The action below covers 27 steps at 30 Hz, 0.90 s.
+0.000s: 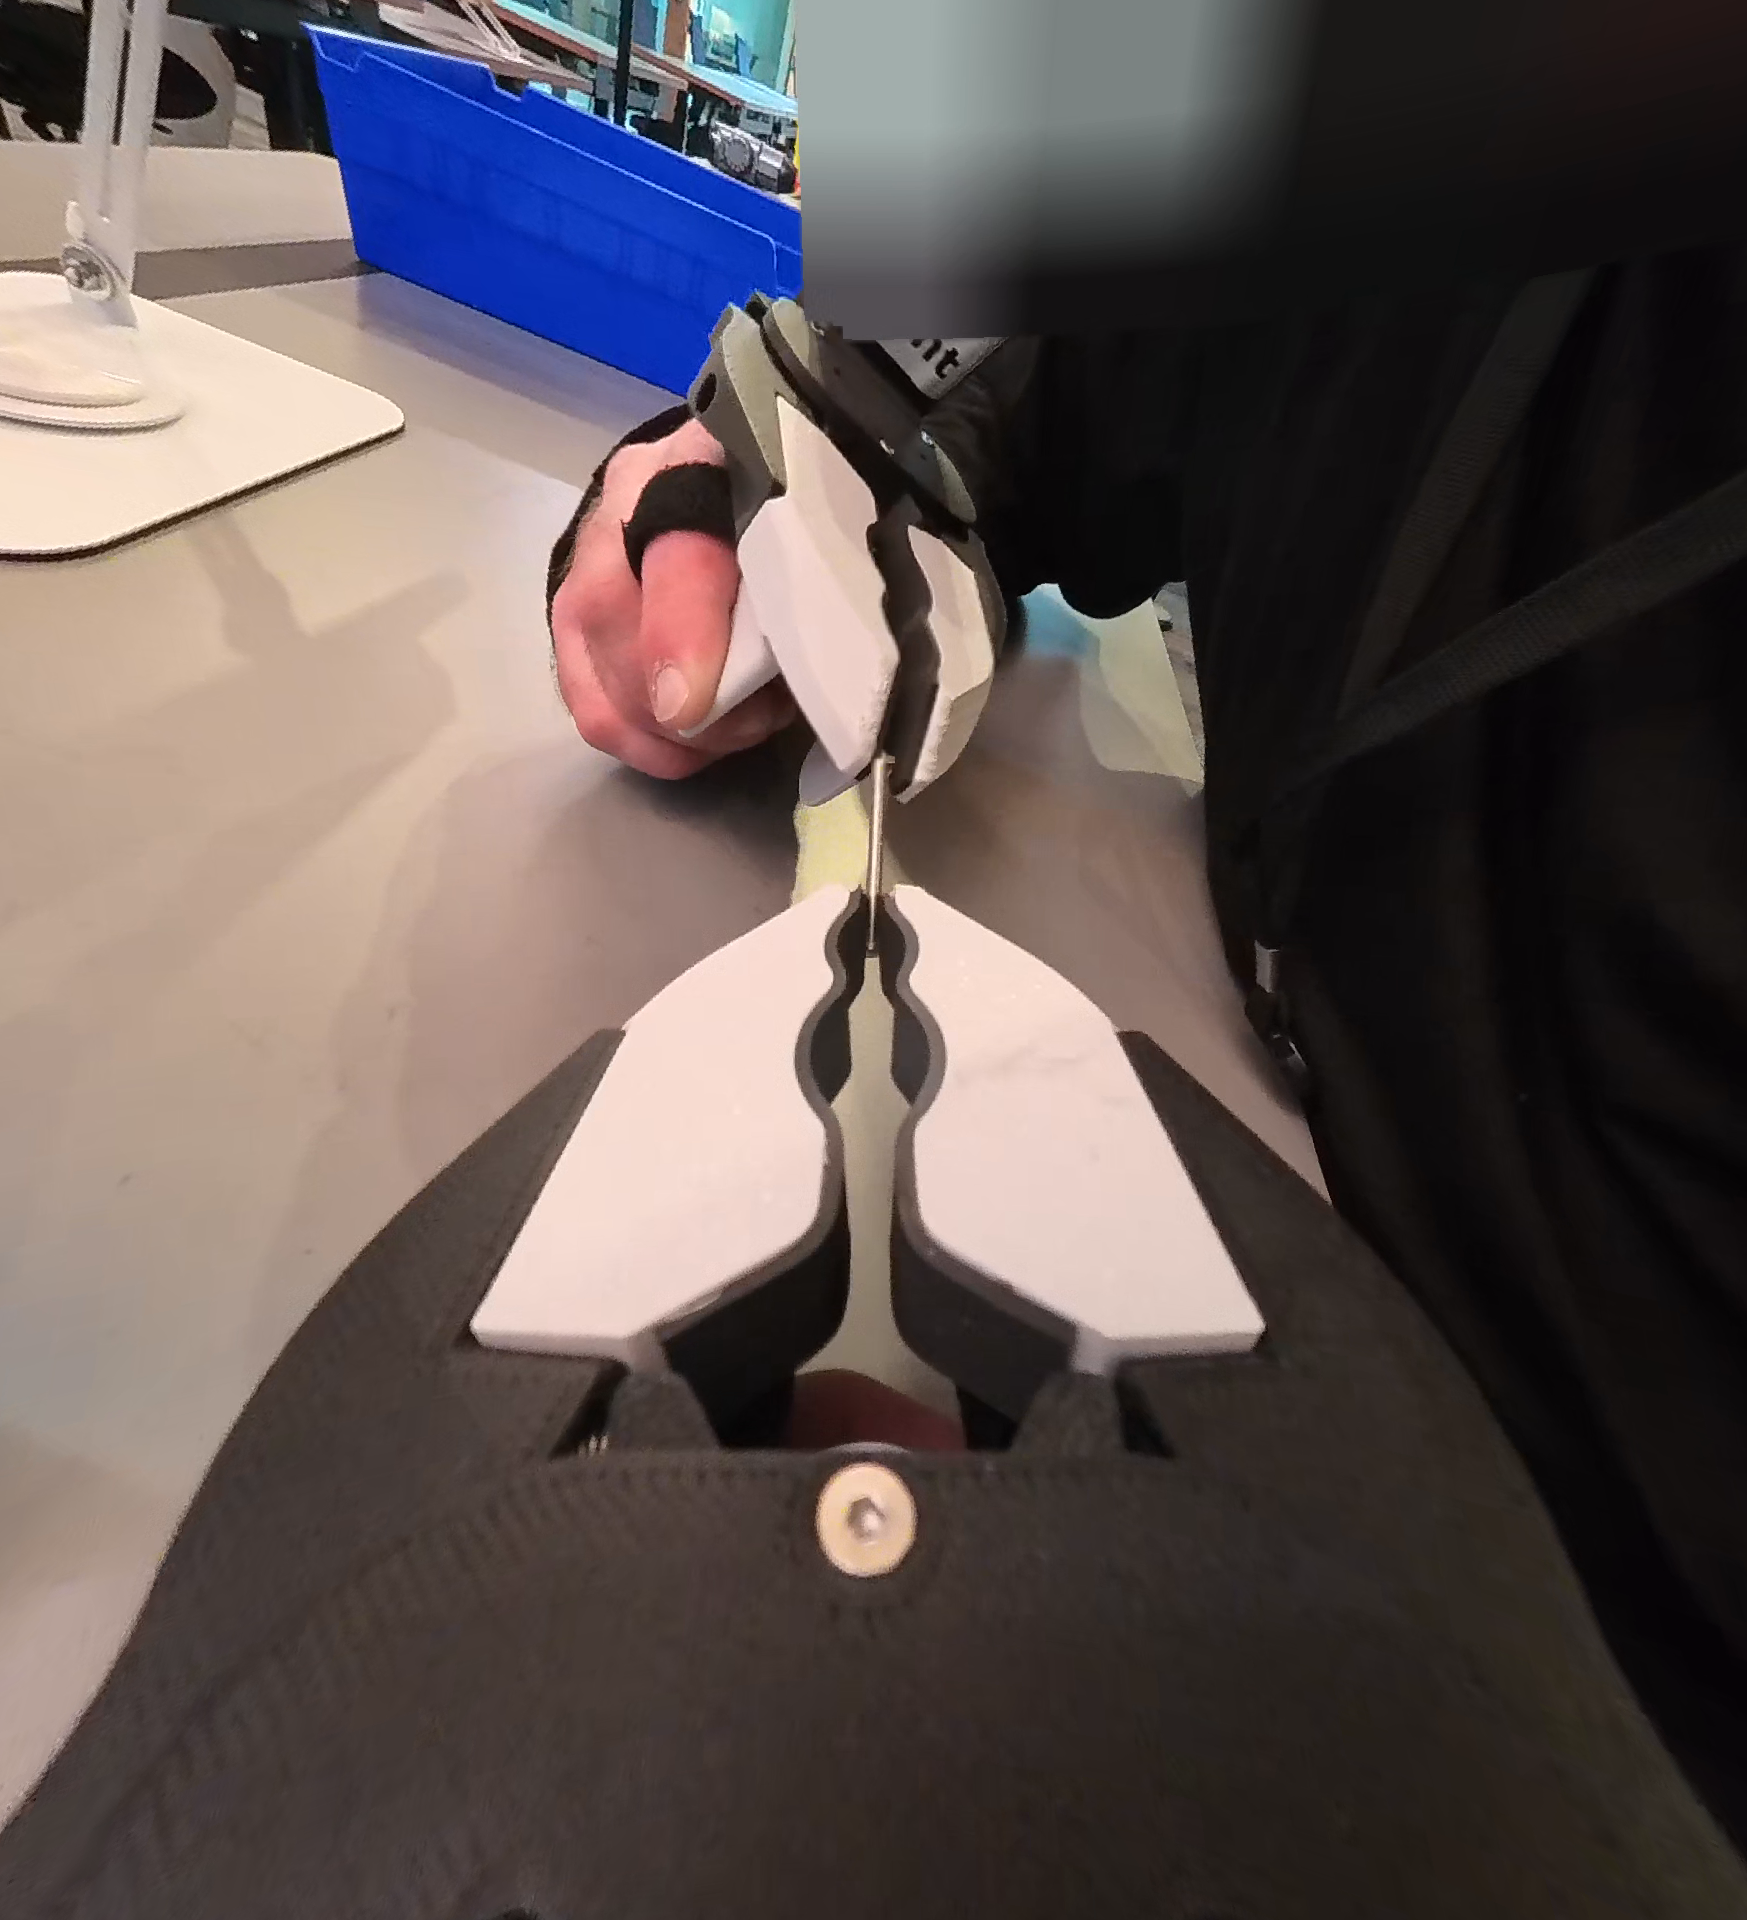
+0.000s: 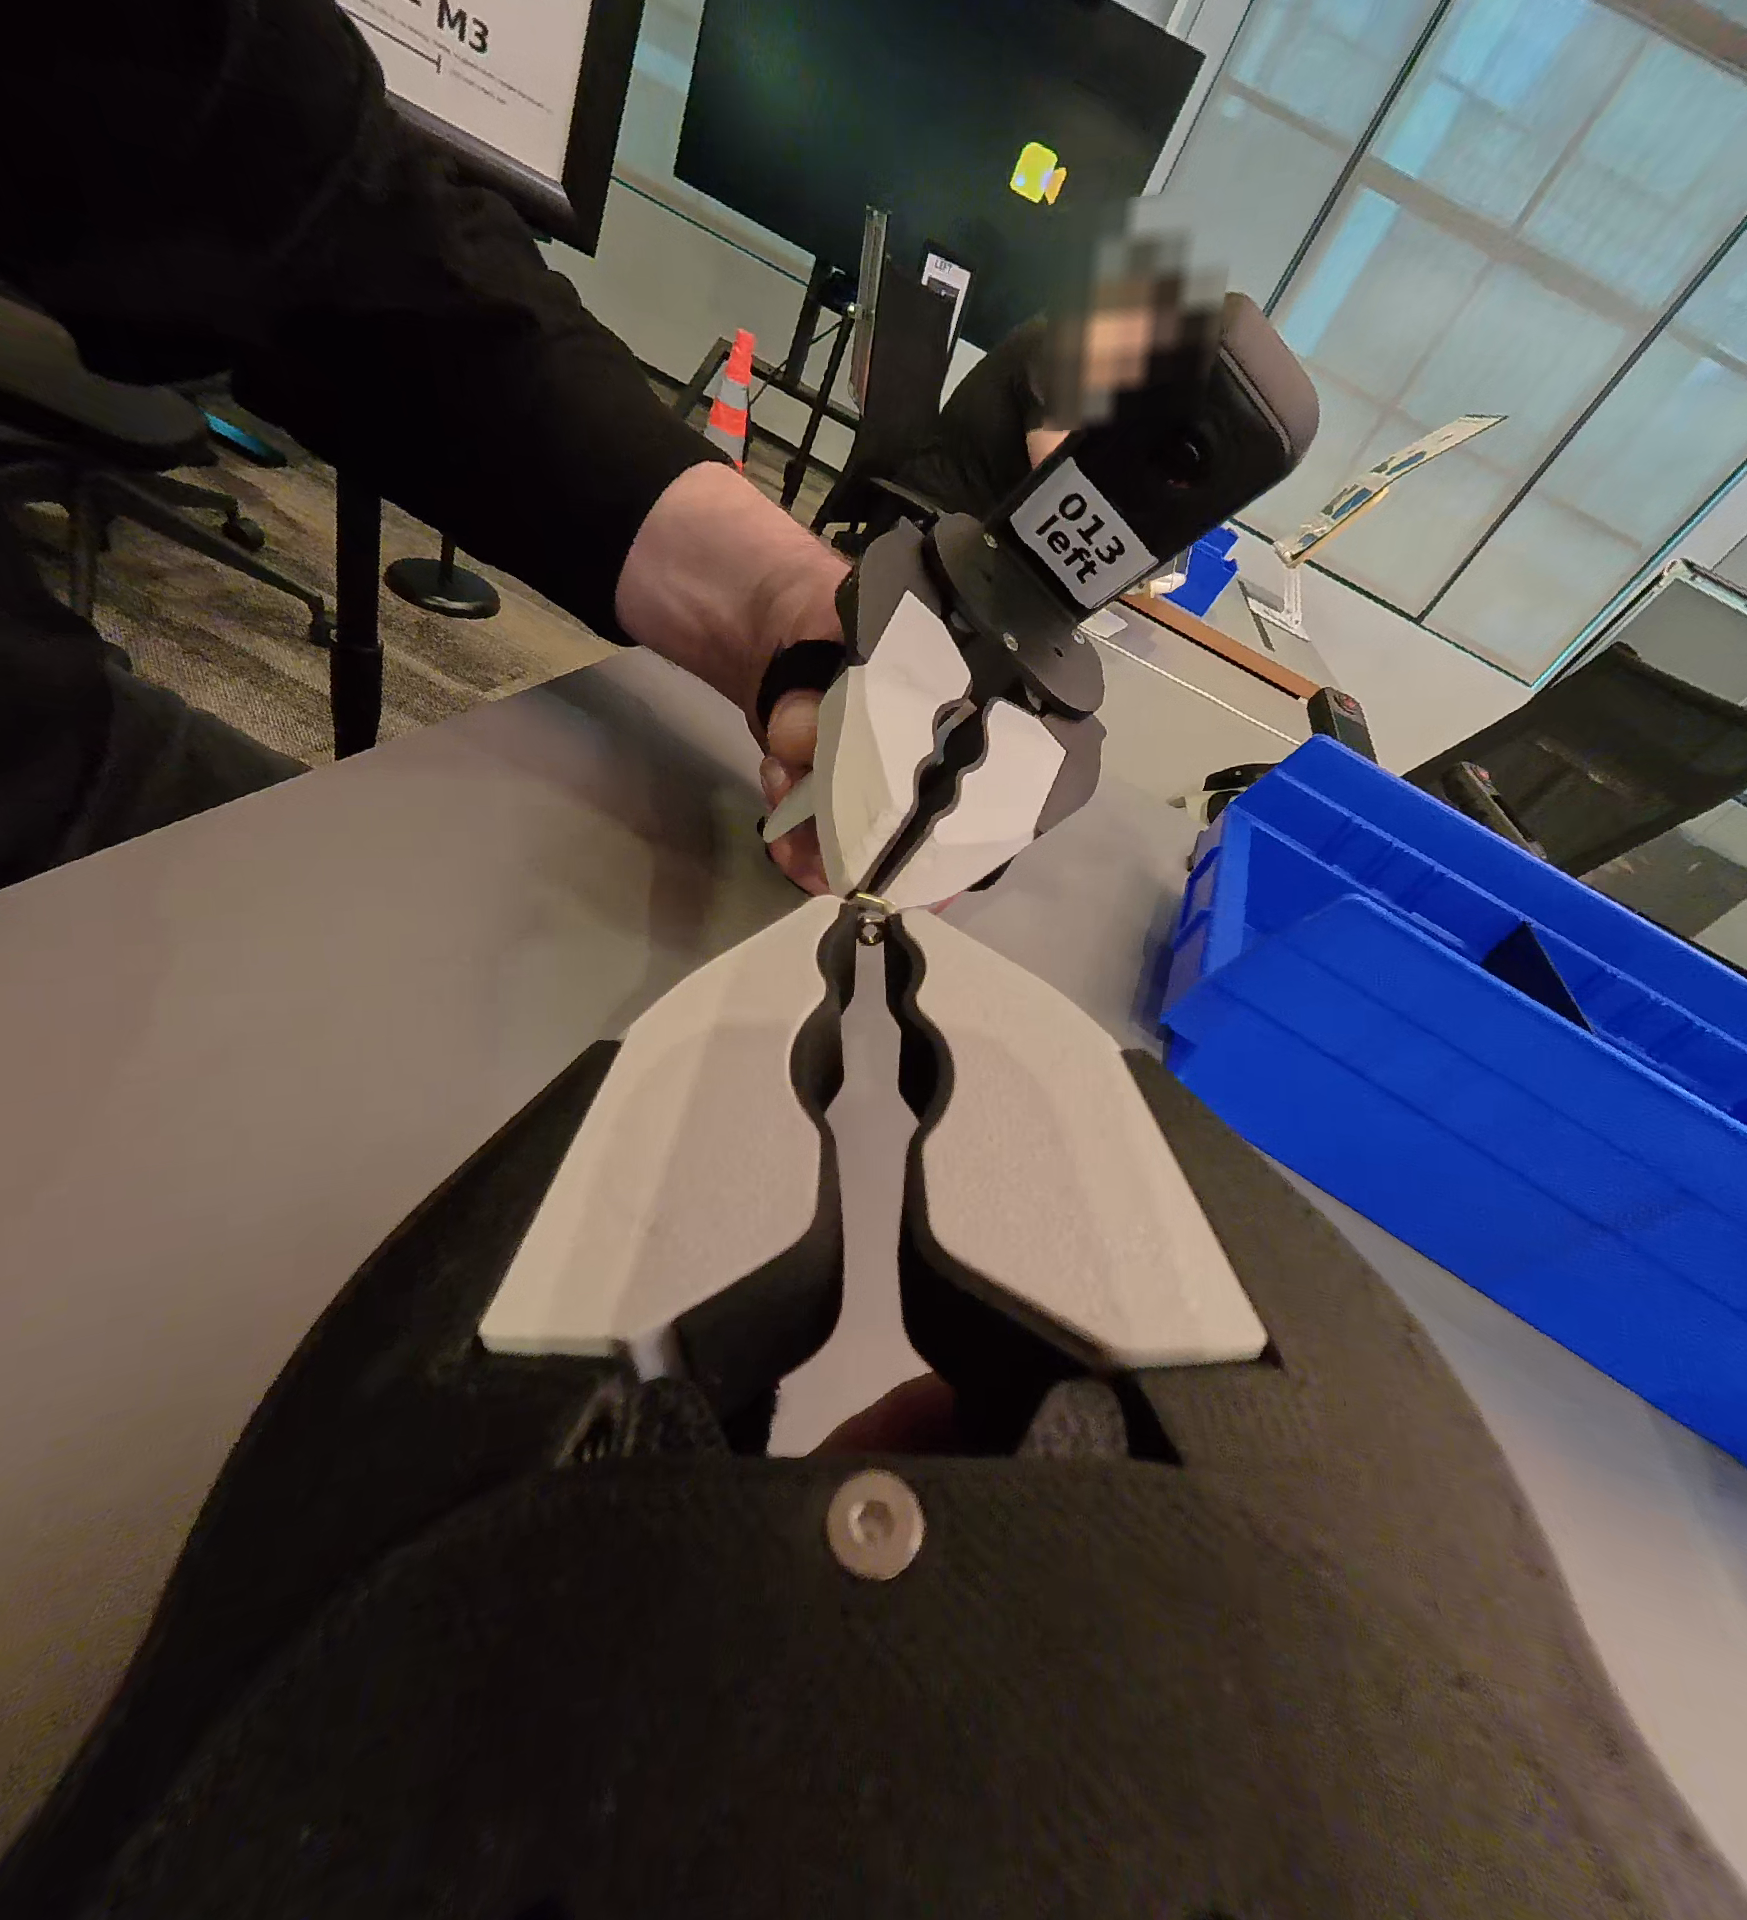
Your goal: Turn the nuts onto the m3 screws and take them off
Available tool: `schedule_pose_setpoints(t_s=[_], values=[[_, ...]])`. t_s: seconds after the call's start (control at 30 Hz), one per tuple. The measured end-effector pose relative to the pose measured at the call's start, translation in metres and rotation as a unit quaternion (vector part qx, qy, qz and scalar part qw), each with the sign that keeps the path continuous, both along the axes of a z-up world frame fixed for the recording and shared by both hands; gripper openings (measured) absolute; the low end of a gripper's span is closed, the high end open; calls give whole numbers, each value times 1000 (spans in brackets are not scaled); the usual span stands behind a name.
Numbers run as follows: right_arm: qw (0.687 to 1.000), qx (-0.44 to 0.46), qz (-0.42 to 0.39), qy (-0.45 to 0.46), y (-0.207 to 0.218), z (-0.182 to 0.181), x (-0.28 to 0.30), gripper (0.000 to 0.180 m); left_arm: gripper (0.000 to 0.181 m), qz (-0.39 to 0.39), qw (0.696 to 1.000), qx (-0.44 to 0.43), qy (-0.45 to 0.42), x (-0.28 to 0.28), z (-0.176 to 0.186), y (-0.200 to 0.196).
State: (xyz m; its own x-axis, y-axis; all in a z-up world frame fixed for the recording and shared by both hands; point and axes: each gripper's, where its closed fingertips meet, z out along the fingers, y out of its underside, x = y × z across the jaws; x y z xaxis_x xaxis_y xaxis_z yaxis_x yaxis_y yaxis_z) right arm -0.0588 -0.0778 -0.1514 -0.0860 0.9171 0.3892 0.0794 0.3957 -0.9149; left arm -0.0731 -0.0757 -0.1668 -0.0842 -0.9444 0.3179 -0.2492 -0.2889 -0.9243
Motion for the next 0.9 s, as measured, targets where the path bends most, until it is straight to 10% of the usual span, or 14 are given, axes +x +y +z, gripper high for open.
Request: schedule_pose_setpoints(t_s=[0.03, 0.9], values=[[1000, 0, 0, 1, 0, 0, 0, 5, 2, 0, 1000, -2, 1, 0, 0, 0], [1000, -1, -10, 1, 3, 0, 0, 5, 2, 0, 1000, -3, 13, 3, -4, 1]])
